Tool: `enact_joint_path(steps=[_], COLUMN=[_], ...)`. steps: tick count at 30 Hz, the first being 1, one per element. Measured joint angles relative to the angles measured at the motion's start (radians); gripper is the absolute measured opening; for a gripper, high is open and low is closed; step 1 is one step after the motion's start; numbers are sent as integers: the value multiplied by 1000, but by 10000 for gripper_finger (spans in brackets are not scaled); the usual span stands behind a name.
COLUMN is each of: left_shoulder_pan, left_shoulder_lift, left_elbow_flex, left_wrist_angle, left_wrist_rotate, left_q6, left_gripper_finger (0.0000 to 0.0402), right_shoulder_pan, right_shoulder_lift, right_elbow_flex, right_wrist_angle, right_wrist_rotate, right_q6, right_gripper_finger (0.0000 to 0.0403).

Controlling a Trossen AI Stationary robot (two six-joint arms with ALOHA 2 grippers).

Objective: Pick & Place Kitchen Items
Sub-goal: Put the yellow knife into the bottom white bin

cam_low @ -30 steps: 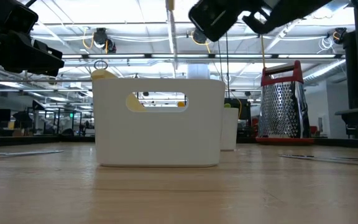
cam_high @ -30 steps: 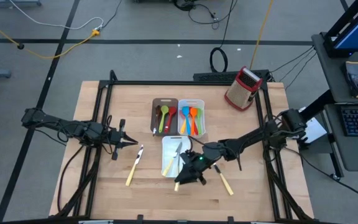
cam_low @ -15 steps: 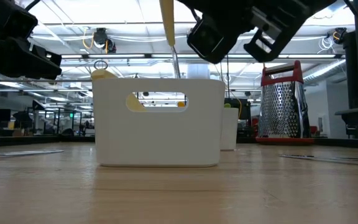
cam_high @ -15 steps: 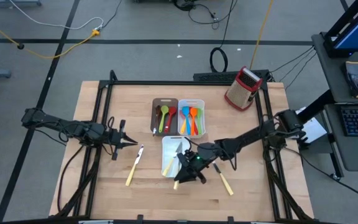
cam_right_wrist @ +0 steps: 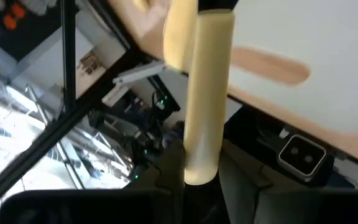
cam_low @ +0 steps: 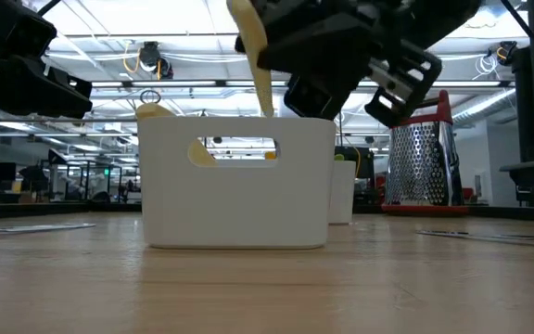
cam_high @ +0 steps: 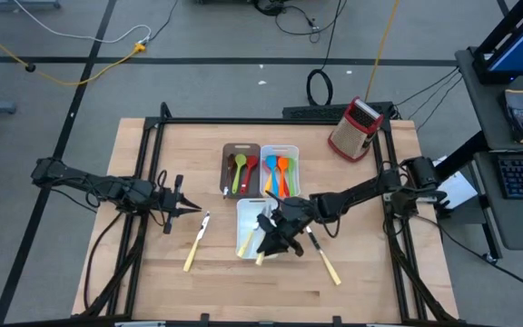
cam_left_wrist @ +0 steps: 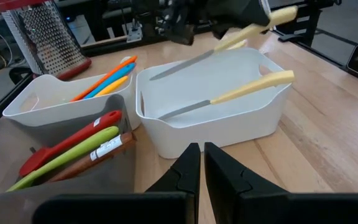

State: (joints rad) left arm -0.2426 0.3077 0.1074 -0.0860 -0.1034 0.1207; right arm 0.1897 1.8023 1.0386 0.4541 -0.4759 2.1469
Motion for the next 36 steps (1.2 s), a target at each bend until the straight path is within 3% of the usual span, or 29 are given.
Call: enact_joint_path(steps=[7,13,17,30,36], left_shoulder_pan=[0,0,0,0,0], left_shoulder_lift=[0,0,0,0,0], left_elbow_flex=[0,0,0,0,0], left_wrist_angle=[1,1,1,16,64], left_wrist_rotate=[0,0,0,1,1], left_q6=[2,5,4,-55,-55], left_gripper_finger=[28,28,28,28,28], right_shoulder_pan=[-23,-25,-25,16,53], right_shoulder_lift=[0,0,0,-31,-66], right_elbow_flex=[0,0,0,-2,-3], right_wrist_angle=[-53,-98,-88,-70,-77], right_wrist_rotate=[31,36,78,117,237], right_q6=[22,42,42,-20,-120], right_gripper_finger=[70,116,125,117,96])
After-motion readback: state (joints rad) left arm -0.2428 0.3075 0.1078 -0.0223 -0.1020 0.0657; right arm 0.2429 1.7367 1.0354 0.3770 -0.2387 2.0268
